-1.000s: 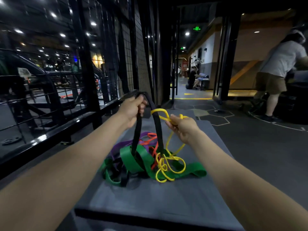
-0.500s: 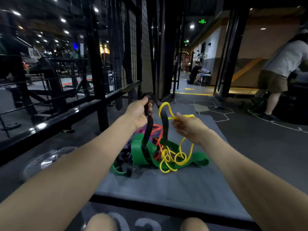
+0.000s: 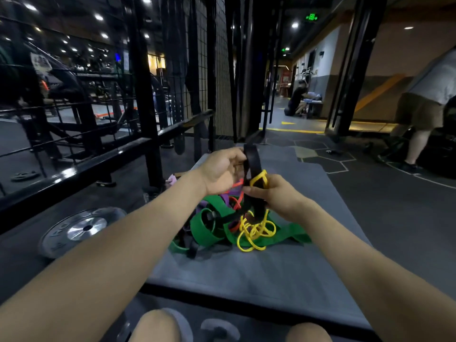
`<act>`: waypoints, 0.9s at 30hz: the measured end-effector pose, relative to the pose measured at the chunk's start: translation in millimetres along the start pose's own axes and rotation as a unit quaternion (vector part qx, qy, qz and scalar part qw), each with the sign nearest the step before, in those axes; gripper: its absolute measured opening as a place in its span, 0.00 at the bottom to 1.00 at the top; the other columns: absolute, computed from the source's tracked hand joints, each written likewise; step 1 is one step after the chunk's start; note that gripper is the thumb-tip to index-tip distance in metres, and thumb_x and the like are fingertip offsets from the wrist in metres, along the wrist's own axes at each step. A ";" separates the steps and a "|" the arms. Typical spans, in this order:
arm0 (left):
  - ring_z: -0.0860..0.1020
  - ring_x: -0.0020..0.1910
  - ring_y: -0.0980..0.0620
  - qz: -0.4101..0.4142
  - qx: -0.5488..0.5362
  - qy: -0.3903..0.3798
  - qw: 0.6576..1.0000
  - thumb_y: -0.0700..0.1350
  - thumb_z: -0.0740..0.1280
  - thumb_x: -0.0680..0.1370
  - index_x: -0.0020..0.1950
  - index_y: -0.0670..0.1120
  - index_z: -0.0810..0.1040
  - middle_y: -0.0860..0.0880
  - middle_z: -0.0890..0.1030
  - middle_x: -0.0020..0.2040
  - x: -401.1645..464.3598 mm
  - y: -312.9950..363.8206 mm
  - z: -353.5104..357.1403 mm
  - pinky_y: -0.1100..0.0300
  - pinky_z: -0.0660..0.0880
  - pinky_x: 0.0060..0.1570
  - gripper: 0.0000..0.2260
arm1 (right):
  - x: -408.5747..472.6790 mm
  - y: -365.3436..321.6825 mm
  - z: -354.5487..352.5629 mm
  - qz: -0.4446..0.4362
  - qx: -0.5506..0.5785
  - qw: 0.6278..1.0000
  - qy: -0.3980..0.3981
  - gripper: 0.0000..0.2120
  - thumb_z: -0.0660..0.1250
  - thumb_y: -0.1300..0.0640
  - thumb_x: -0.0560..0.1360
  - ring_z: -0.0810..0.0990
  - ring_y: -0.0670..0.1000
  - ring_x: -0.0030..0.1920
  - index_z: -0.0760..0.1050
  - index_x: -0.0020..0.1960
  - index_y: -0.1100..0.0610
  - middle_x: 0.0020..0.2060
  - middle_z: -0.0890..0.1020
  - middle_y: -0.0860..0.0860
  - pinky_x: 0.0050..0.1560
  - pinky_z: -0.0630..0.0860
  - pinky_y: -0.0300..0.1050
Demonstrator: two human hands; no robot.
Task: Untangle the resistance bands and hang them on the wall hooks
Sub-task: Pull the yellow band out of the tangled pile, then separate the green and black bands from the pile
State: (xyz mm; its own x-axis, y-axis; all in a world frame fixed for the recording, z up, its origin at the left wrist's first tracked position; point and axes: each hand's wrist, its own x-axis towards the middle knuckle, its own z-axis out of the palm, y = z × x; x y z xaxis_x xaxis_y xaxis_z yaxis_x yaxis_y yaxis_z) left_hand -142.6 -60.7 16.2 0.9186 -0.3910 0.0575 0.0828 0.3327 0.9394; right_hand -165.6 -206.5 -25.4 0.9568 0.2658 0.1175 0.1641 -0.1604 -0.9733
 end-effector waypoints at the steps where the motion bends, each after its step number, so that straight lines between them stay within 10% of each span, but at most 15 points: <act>1: 0.76 0.41 0.54 -0.002 0.064 0.013 0.998 0.33 0.54 0.76 0.49 0.44 0.76 0.47 0.76 0.43 3.2 -4.6 -7.2 0.62 0.70 0.47 0.13 | -1.7 4.6 -9.2 0.021 -0.002 1.000 -0.001 0.07 0.68 0.65 0.73 0.78 0.51 0.35 0.74 0.37 0.60 0.31 0.78 0.52 0.35 0.76 0.41; 4: 0.73 0.52 0.52 -0.024 0.353 0.127 0.927 0.33 0.57 0.78 0.58 0.41 0.76 0.47 0.77 0.52 14.2 -37.0 -30.3 0.66 0.68 0.44 0.13 | -8.3 27.6 -41.3 0.091 -0.028 0.995 0.024 0.12 0.67 0.66 0.74 0.75 0.45 0.27 0.70 0.33 0.59 0.25 0.74 0.49 0.27 0.72 0.33; 7: 0.75 0.56 0.47 -0.034 0.557 0.120 0.821 0.34 0.60 0.78 0.59 0.37 0.76 0.42 0.78 0.58 26.8 -86.0 -50.1 0.63 0.67 0.46 0.12 | -11.8 59.1 -65.6 0.169 -0.119 0.978 0.025 0.10 0.73 0.59 0.70 0.78 0.54 0.37 0.72 0.40 0.62 0.35 0.78 0.57 0.39 0.77 0.44; 10: 0.73 0.62 0.44 -0.020 0.638 0.077 0.766 0.36 0.64 0.76 0.60 0.38 0.76 0.40 0.75 0.62 39.3 -119.4 -58.5 0.62 0.64 0.59 0.13 | -13.9 84.6 -81.0 0.219 -0.170 0.961 0.016 0.21 0.78 0.51 0.58 0.82 0.61 0.46 0.76 0.44 0.62 0.44 0.83 0.62 0.52 0.79 0.57; 13: 0.70 0.66 0.43 -0.010 0.704 0.030 0.709 0.40 0.65 0.75 0.66 0.41 0.71 0.42 0.71 0.66 49.4 -131.6 -57.5 0.59 0.61 0.66 0.18 | -15.1 93.9 -85.9 0.225 -0.187 0.956 0.030 0.15 0.78 0.52 0.60 0.81 0.56 0.39 0.76 0.37 0.58 0.38 0.82 0.57 0.43 0.76 0.49; 19: 0.58 0.74 0.49 -0.121 0.881 -0.053 0.454 0.51 0.66 0.75 0.73 0.46 0.63 0.47 0.62 0.74 64.4 -145.4 -75.4 0.52 0.51 0.74 0.29 | -0.4 120.6 -92.1 0.262 -0.295 0.913 0.104 0.16 0.75 0.59 0.65 0.76 0.52 0.31 0.67 0.35 0.60 0.33 0.79 0.56 0.29 0.73 0.39; 27: 0.67 0.67 0.45 -0.077 0.942 -0.019 0.327 0.50 0.66 0.75 0.66 0.48 0.70 0.45 0.72 0.67 70.8 -138.1 -73.8 0.53 0.59 0.66 0.21 | 8.7 131.8 -89.4 0.324 -0.406 0.849 0.097 0.31 0.78 0.43 0.60 0.75 0.59 0.56 0.67 0.51 0.60 0.51 0.75 0.56 0.49 0.71 0.47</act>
State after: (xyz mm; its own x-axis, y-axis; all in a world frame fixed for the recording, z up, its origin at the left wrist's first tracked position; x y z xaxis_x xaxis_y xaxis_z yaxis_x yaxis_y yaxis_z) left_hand -60.5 -71.0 -134.4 0.9509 -0.3018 -0.0690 -0.2915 -0.7982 -0.5272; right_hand -114.2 -310.3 -135.1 0.9177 -0.2774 -0.2845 -0.3763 -0.8365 -0.3983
